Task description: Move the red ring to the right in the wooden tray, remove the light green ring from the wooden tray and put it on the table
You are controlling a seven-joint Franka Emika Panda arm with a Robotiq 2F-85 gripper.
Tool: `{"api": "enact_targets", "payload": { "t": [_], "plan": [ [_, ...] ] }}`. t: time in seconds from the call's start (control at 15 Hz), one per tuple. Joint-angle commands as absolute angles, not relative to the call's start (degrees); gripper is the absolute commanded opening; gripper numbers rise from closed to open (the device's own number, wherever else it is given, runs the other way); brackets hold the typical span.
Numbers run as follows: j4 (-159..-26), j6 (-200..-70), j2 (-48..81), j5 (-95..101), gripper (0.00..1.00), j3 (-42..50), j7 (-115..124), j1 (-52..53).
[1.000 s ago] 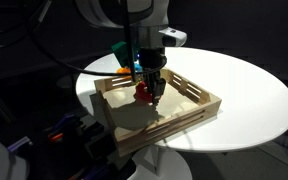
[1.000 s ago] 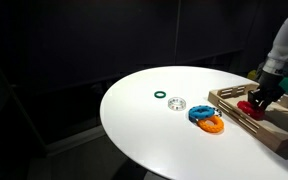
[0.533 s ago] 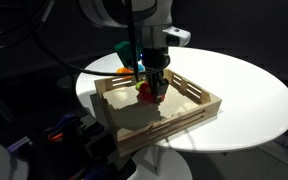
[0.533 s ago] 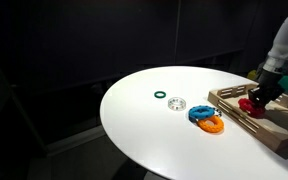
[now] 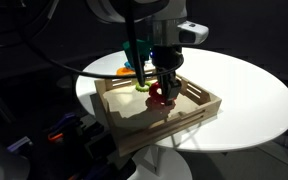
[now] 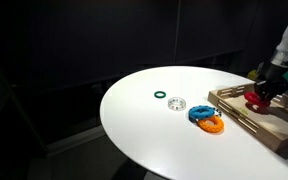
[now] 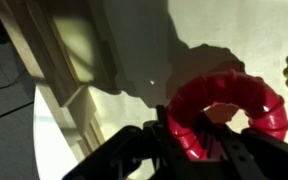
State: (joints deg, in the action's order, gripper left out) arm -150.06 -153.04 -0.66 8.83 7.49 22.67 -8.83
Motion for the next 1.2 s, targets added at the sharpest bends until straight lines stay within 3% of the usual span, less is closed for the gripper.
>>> {"api": "enact_targets", "payload": {
  "t": [0.0,0.07,0.47,1.13],
  "plan": [
    [-148.76,-151.46,-1.06,10.66,0.35,8.98,24.47,-10.08],
    [-148.67,-151.42,-1.02,10.71,0.56,9.26,24.56,-10.29],
    [-148.85,-150.48,-1.59,9.14,0.99,9.24,23.36,-9.95],
    [-149.26,-144.57,-5.83,2.88,1.0,6.04,21.0,-6.75]
  ]
}}
